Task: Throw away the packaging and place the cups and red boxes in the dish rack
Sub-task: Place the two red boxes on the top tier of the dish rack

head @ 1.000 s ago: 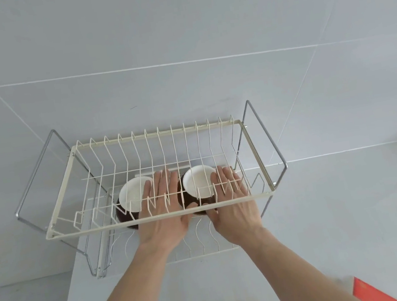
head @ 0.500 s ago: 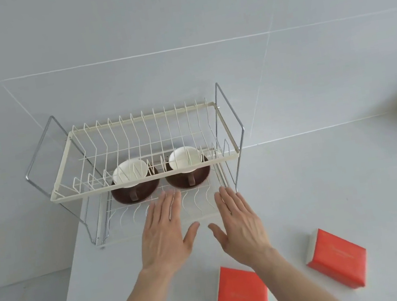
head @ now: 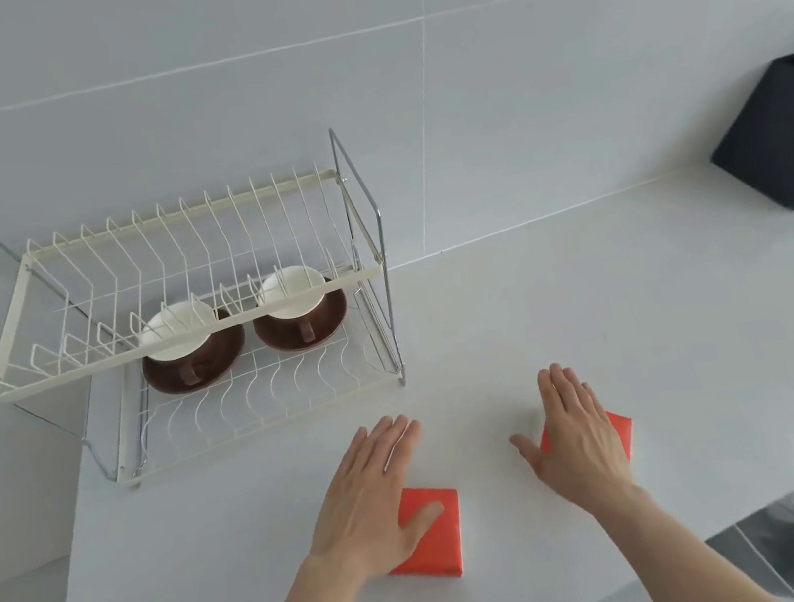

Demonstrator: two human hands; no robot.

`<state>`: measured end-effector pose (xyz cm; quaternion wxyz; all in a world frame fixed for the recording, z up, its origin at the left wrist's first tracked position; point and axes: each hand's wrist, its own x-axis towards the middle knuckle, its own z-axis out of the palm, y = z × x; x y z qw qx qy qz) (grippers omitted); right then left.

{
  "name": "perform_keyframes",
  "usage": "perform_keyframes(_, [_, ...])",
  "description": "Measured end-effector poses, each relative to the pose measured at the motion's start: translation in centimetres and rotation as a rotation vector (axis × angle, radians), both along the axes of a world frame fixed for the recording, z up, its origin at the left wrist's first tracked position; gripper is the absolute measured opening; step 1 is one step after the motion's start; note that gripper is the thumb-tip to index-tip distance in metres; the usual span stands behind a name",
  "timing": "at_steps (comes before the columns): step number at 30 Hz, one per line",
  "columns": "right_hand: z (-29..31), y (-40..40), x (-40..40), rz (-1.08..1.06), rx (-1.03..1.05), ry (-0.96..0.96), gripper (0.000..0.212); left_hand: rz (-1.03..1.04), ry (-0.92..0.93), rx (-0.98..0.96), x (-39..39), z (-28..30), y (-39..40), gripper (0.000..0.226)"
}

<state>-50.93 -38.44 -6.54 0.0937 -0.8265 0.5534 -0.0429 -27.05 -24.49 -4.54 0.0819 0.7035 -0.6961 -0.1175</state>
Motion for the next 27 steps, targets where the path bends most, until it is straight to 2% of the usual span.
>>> perform_keyframes(8, [-0.4, -0.6, -3.4, -0.071, 0.154, -0.029, 0.11, -0.155, 0.043, 0.186, -1.7, -0.8, 0.9, 0.107])
perform_keyframes(13, [-1.6, -0.3, -3.6, -0.035, 0.145, -0.048, 0.104, -0.167, 0.017, 0.272, -1.6, -0.9, 1.4, 0.12])
perform_keyframes(21, [-1.3, -0.5, -3.7, -0.049, 0.133, -0.041, 0.101, -0.12, 0.041, 0.239, -1.5, -0.7, 1.5, 0.097])
perform_keyframes(27, [-0.2, -0.5, -3.5, -0.051, 0.142, -0.076, 0.101, -0.1, 0.049, 0.192, -0.9, 1.5, 0.1, 0.096])
